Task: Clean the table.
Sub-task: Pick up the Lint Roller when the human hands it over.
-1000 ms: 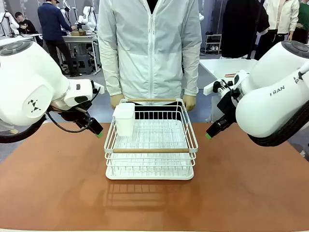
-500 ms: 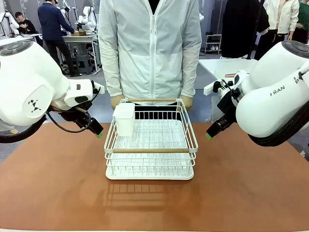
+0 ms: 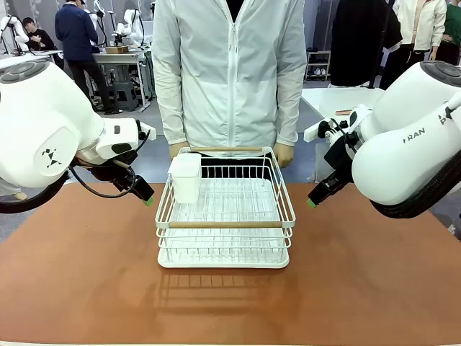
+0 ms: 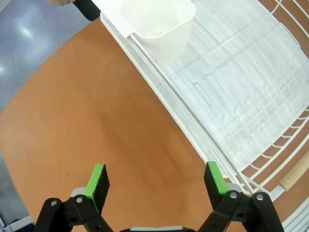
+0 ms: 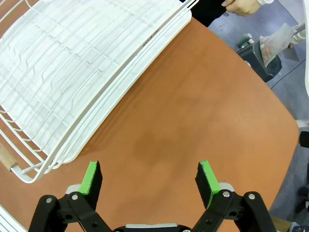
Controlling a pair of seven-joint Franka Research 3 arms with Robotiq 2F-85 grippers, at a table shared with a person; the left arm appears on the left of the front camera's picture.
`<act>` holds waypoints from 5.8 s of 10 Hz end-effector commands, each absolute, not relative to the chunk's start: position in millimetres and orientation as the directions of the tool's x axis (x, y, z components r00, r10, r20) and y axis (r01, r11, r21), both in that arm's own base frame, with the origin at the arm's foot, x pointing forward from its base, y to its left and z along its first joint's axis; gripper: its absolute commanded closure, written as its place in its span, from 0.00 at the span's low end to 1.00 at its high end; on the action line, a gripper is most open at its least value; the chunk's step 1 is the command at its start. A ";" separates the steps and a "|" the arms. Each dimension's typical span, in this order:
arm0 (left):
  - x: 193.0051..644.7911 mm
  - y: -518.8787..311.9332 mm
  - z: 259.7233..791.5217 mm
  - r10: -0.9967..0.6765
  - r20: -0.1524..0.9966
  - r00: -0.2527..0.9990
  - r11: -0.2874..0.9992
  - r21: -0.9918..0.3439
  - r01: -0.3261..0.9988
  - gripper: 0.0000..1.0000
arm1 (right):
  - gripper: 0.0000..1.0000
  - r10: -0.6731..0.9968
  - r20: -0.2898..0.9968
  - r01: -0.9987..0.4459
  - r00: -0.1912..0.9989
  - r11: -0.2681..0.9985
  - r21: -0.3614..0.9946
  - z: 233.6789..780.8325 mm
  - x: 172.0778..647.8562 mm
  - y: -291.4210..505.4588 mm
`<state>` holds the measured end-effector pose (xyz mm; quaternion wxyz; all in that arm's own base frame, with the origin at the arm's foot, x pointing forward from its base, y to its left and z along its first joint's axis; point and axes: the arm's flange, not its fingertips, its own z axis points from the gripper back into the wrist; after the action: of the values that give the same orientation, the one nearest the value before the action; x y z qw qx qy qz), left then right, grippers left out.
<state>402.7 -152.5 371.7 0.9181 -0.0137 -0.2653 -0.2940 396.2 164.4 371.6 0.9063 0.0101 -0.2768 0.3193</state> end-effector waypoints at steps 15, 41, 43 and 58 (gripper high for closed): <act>332.2 164.3 567.9 0.075 0.437 0.896 0.509 -0.790 0.342 0.00 | 0.00 -0.060 0.171 -0.110 0.984 0.551 0.827 557.7 399.1 -143.2; 322.7 269.8 511.9 0.375 0.252 0.892 0.387 -0.917 0.096 0.00 | 0.00 -0.236 0.095 0.025 0.967 0.461 0.887 515.8 381.6 -242.7; 322.7 269.8 511.9 0.375 0.252 0.892 0.387 -0.917 0.096 0.00 | 0.00 -0.236 0.095 0.025 0.967 0.461 0.887 515.8 381.6 -242.7; 322.7 269.8 511.9 0.375 0.252 0.892 0.387 -0.917 0.096 0.00 | 0.00 -0.236 0.095 0.025 0.967 0.461 0.887 515.8 381.6 -242.7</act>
<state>325.0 268.9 510.7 0.8110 -0.5381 -0.2102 0.0919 381.9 -243.7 512.5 0.8487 0.5133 -0.0991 -0.0803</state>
